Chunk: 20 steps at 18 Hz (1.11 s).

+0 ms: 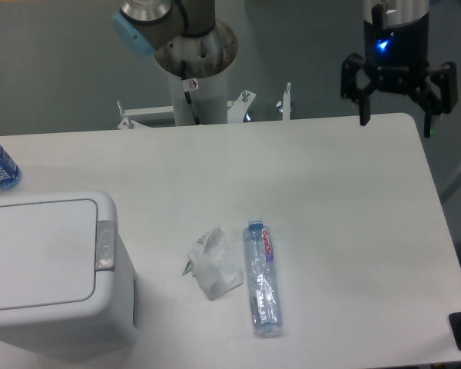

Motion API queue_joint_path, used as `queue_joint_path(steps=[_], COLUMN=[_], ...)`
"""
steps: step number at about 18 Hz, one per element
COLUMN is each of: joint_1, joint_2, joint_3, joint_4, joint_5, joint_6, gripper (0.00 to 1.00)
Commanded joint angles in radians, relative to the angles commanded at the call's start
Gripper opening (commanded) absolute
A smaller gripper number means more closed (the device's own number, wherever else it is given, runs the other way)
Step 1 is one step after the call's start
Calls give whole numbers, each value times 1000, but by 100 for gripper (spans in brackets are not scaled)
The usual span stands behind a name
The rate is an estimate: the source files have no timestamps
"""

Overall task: Open the trash can
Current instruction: 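Move the open gripper from its start pose toward the table center, then lower the open gripper over the white trash can's lid edge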

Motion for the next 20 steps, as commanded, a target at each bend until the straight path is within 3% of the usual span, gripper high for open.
queue_joint_path(steps=[4,13,17,20], joint_1=[-78,-299,-335,-380], joint_2=[-21,-74,-94,-110], joint_3=[2,11,5,-3], joint_4=[35,45,81,81], joint_5=[0,-11,-149,-169], joint_6=[-219,-669,-839,-883], gripper=[100,100,100,100])
